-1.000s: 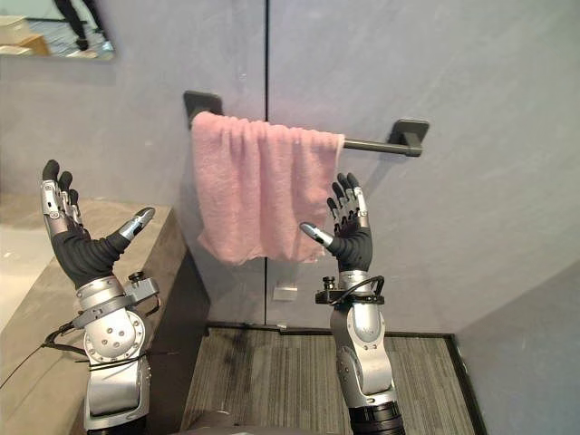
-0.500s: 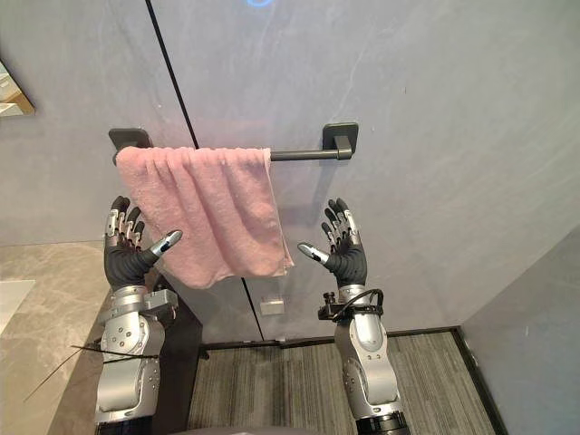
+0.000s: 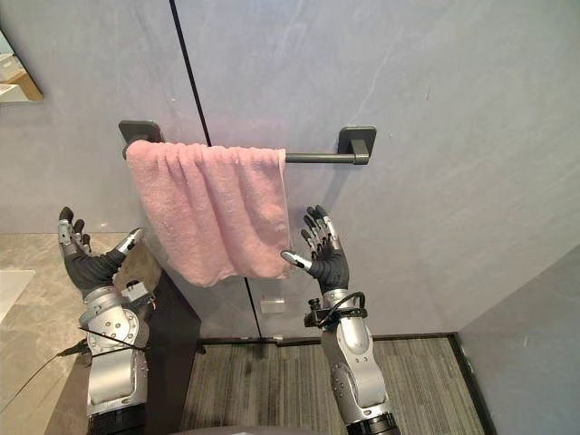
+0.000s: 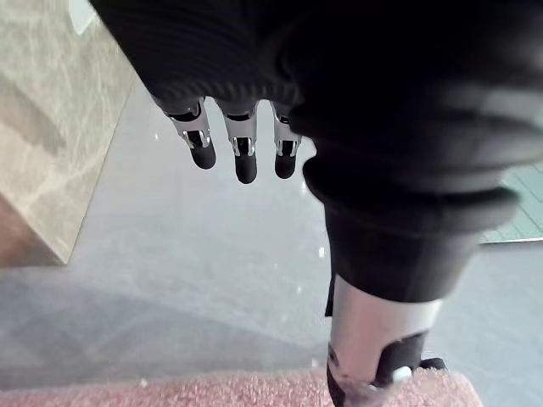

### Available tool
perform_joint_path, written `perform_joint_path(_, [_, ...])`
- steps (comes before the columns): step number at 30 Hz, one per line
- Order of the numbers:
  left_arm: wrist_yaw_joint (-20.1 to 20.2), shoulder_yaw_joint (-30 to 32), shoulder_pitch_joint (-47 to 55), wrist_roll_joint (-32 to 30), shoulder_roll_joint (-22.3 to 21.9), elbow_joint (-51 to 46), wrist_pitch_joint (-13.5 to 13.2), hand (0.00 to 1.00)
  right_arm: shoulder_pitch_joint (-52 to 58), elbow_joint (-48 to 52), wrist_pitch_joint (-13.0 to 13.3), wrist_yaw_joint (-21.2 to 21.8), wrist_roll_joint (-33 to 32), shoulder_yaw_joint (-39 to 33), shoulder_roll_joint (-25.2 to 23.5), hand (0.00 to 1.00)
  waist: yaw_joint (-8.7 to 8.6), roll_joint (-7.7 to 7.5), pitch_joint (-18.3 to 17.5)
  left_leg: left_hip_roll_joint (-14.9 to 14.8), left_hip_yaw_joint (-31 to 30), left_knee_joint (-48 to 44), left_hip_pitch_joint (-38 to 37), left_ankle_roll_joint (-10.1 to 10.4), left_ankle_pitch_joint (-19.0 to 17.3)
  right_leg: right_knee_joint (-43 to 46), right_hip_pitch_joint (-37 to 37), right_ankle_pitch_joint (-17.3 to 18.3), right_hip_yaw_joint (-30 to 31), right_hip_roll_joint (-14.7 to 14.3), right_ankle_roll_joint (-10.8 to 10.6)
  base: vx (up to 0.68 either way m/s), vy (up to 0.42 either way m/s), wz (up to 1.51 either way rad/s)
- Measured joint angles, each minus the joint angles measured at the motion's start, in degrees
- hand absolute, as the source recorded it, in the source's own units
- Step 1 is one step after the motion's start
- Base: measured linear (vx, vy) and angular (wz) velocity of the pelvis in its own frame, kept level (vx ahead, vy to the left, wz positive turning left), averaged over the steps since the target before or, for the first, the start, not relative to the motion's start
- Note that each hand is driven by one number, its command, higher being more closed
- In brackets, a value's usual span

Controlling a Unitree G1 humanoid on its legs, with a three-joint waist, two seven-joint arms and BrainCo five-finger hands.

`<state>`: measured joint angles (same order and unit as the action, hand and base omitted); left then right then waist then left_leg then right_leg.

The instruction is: Organize washtable

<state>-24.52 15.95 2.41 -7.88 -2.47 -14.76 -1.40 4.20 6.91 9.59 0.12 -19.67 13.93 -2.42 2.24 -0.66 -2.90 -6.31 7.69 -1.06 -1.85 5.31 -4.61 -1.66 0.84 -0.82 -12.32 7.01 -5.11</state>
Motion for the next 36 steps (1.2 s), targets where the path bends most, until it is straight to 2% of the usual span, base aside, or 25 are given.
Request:
perform_joint_path(5, [1.55, -0.10, -2.38, 0.77, 1.46, -0.04, -0.08, 0.00, -1.84, -2.42, 0.14, -0.56, 0.00, -0.15, 0.02, 0.00, -0.09, -0.49, 0.60, 0.24, -0.19, 1.10, 0.12, 0.01, 0.69, -0.68, -0.22, -0.60, -0.11, 0.03, -0.01, -0.01, 0.001, 0.01])
perform_joint_path(9, [5.16, -0.76, -6.63, 5.39, 4.47, 1.59, -0.55, 0.00, -5.39, -3.53, 0.15, -1.64, 0.01, -1.16, -0.03, 0.00, -0.06, -0.99, 2.26, 0.39, -0.38, 1.09, 1.20, -0.12, 1.04, -0.69, -1.24, -1.01, -0.12, 0.14, 0.02, -0.04, 0.005, 0.02])
perform_joint_path(11, [6.82, -1.53, -10.37, 8.12, 6.18, 3.80, -0.82, 0.00, -9.10, -3.53, 0.17, -2.66, 0.01, -2.17, -0.08, 0.00, -0.05, -1.07, 4.47, 0.51, -0.61, 1.11, 2.84, -0.29, 1.83, -0.69, -2.78, -1.64, -0.17, 0.22, 0.17, -0.07, -0.006, 0.04])
perform_joint_path(15, [7.04, -3.92, -15.64, 10.70, 8.37, 7.03, -0.83, 0.00, -13.46, -3.58, 0.16, -4.10, 0.12, -2.60, -0.05, 0.00, 0.00, -0.91, 6.88, 0.47, -1.17, 1.13, 4.86, -0.18, 2.68, -0.66, -4.55, -2.17, -0.36, 0.13, 0.46, -0.06, -0.019, 0.06])
perform_joint_path(18, [5.69, -4.63, -18.80, 12.57, 9.78, 7.89, -1.52, 0.00, -17.42, -3.70, 0.20, -5.52, 0.11, -3.38, 0.05, 0.00, 0.33, -0.44, 8.68, 0.40, -1.45, 1.10, 6.72, -0.25, 3.41, -0.40, -6.35, -2.60, -0.45, 0.08, 0.65, -0.07, -0.026, 0.06])
perform_joint_path(23, [5.55, -5.67, -25.91, 18.97, 16.08, 10.15, -1.74, 0.00, -22.87, -3.94, 0.73, -7.50, -0.01, -6.12, 0.75, 0.00, 1.89, -0.04, 12.21, 0.31, -2.84, 1.04, 10.94, -0.15, 5.49, 1.62, -10.71, -3.11, -1.44, 0.18, 1.19, -0.12, -0.019, 0.14])
perform_joint_path(24, [5.57, -6.78, -27.11, 22.14, 17.35, 10.15, -2.22, 0.00, -24.10, -3.95, 0.74, -7.83, -0.06, -6.69, 0.74, 0.00, 1.97, -0.08, 12.58, 0.37, -3.01, 1.03, 12.28, -0.16, 6.04, 2.17, -12.10, -3.23, -1.66, 0.32, 1.35, -0.14, 0.005, 0.10])
perform_joint_path(25, [5.63, -7.75, -28.03, 24.34, 18.56, 10.15, -2.57, 1.00, -25.20, -3.95, 0.73, -7.94, -0.06, -6.78, 0.74, 0.00, 2.02, -0.12, 13.07, 0.36, -3.02, 1.03, 13.06, -0.24, 6.38, 2.77, -13.15, -3.33, -1.65, 0.39, 1.48, -0.13, 0.009, 0.09])
perform_joint_path(30, [5.79, -9.51, -32.89, 28.57, 19.97, 10.16, -3.42, 1.00, -27.73, -3.95, 0.70, -8.73, -0.61, -6.66, 0.74, 0.00, 2.39, -0.03, 13.73, 0.50, -2.85, 1.03, 15.40, -0.03, 7.56, 4.85, -16.30, -3.51, -1.52, 0.93, 1.64, -0.11, 0.004, 0.02])
perform_joint_path(33, [8.45, -13.76, -37.87, 28.73, 22.83, 10.12, -3.96, 1.00, -29.36, -4.00, 0.51, -9.01, -1.72, -6.61, 0.95, 0.00, 2.86, 0.17, 14.51, 0.66, -2.27, 1.14, 15.54, -0.39, 8.04, 5.65, -17.28, -3.54, -0.77, 1.16, 1.67, -0.05, 0.005, -0.09])
perform_joint_path(36, [9.98, -15.38, -39.56, 28.69, 22.87, 10.10, -4.17, 1.00, -31.58, -6.14, 0.48, -9.30, -2.29, -6.13, 1.03, 0.00, 2.05, 0.36, 14.62, 0.83, -1.94, 1.17, 15.24, -0.44, 8.26, 5.62, -17.34, -3.78, -0.11, 1.21, 1.54, 0.01, 0.011, -0.11])
